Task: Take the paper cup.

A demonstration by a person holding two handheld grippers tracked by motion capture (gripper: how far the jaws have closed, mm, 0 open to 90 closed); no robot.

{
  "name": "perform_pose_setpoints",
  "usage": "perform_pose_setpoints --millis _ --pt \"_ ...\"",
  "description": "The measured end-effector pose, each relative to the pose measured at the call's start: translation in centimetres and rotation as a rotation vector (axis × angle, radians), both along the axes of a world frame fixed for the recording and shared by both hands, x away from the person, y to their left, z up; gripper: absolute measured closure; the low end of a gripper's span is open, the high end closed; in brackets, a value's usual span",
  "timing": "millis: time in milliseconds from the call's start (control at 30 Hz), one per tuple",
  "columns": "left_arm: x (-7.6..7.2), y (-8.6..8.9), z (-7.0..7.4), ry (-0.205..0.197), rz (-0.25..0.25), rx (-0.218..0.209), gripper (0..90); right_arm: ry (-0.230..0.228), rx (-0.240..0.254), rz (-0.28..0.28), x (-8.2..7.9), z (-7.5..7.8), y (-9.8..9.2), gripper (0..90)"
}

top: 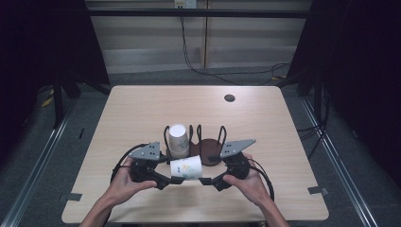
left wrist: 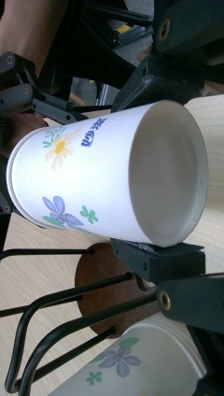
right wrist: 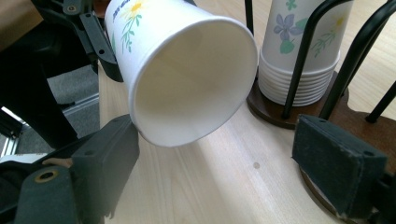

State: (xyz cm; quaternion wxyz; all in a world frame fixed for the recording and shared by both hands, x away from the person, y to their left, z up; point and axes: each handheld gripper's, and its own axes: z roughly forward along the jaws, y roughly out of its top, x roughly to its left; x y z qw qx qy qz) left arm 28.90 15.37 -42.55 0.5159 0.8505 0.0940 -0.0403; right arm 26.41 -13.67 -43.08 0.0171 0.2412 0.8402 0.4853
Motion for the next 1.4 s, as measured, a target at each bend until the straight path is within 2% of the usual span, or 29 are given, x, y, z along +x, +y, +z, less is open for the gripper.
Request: perform_pose_setpoints --millis 200,500,733,800,867,967,1133,1400 --pt "-0.01 -0.04 -0.10 -0.009 0.007 -0.007 35.1 -0.023 0.048 -0.014 -0.05 0.25 -0.16 14.5" --pt "0.07 0.28 0.09 0.000 0.018 -0.037 34.8 -0.019 0.101 -0.026 -0.07 0.25 -0.32 17.6" --pt "0.09 0.36 0.14 -0.006 0.020 -0.048 34.7 -0.017 0.149 -0.009 0.02 0.31 -0.45 20.4" --pt "0.10 0.36 0.15 -0.009 0.021 -0.054 34.7 -0.021 0.164 -0.010 -0.03 0.37 -0.46 18.9" --pt "0.09 0.35 0.17 -0.009 0.020 -0.059 34.7 -0.021 0.178 -0.015 -0.04 0.36 -0.44 13.0" --pt "0.02 0.28 0.18 -0.007 0.016 -0.063 34.7 -0.019 0.196 -0.016 -0.05 0.30 -0.41 13.3" --pt "-0.10 0.05 0.17 -0.007 0.006 -0.066 34.7 -0.012 0.222 0.004 -0.09 0.25 -0.18 13.2" --pt "-0.27 -0.22 0.19 -0.009 -0.005 -0.064 34.7 0.003 0.233 0.026 -0.05 0.14 0.25 13.6"
